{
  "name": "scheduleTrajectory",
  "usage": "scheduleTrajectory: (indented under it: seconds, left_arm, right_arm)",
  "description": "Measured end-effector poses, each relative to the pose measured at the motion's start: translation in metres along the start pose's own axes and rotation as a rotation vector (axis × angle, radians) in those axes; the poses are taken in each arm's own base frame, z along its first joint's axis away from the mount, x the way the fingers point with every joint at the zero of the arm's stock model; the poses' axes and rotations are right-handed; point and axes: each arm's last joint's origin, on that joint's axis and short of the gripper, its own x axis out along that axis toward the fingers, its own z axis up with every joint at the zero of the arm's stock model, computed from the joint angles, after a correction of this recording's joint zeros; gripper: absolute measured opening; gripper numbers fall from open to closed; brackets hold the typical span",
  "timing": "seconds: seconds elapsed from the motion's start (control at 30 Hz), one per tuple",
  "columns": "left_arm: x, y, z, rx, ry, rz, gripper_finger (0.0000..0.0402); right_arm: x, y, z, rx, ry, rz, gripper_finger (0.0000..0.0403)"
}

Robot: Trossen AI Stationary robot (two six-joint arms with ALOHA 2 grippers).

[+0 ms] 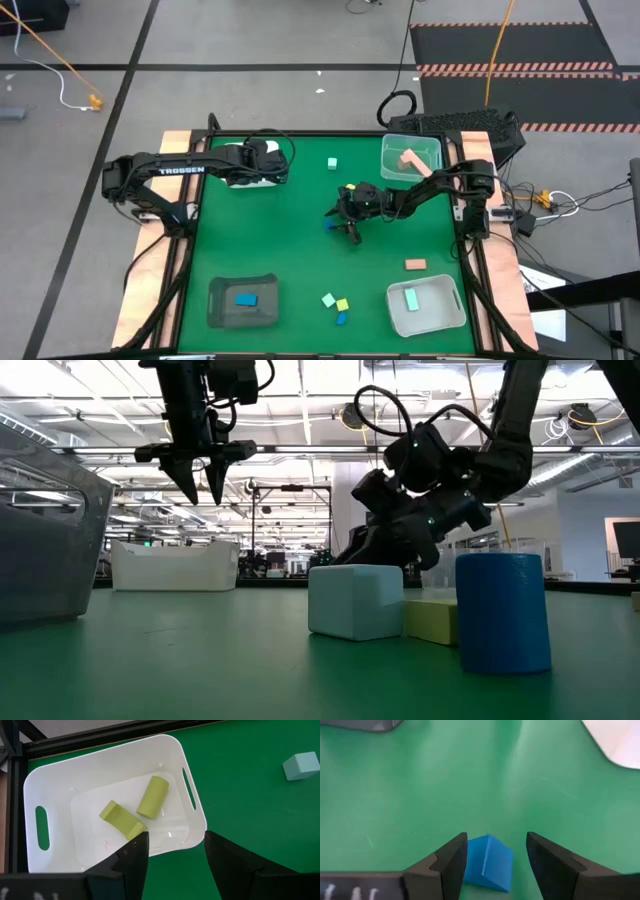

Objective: Sort & place blocks by color
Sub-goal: Put the top blue block into the black bin

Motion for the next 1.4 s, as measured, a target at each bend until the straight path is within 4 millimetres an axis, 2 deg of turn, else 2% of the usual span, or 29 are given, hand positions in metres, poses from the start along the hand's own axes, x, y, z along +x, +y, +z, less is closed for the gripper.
scheduleTrajectory:
  seconds: [0.27, 0.4, 0.8, 1.0, 1.17, 1.4]
  left_arm:
    - [0.000, -0.001, -0.001, 0.003, 0.000, -0.002, 0.0191]
    - [-0.002, -0.002, -0.003, 0.011, 0.000, -0.007, 0.0191]
    - [-0.006, -0.005, -0.009, 0.042, 0.001, -0.024, 0.0191]
    - [-0.008, -0.007, -0.012, 0.056, 0.000, -0.033, 0.0191]
    - [-0.008, -0.008, -0.013, 0.054, 0.001, -0.036, 0.0191]
    - [-0.009, -0.008, -0.013, 0.051, 0.002, -0.036, 0.0191]
  right_arm:
    - [0.020, -0.001, -0.013, 0.130, 0.034, 0.015, 0.0196]
    - [0.022, -0.001, -0.016, 0.161, 0.052, -0.003, 0.0188]
    - [0.021, 0.000, -0.022, 0.165, 0.124, -0.024, 0.0050]
    - [0.020, 0.000, -0.020, 0.191, 0.115, -0.020, 0.0010]
    - [0.021, 0.002, -0.020, 0.242, 0.116, -0.003, 0.0030]
    - [0.022, 0.007, -0.021, 0.303, 0.142, -0.070, 0.0115]
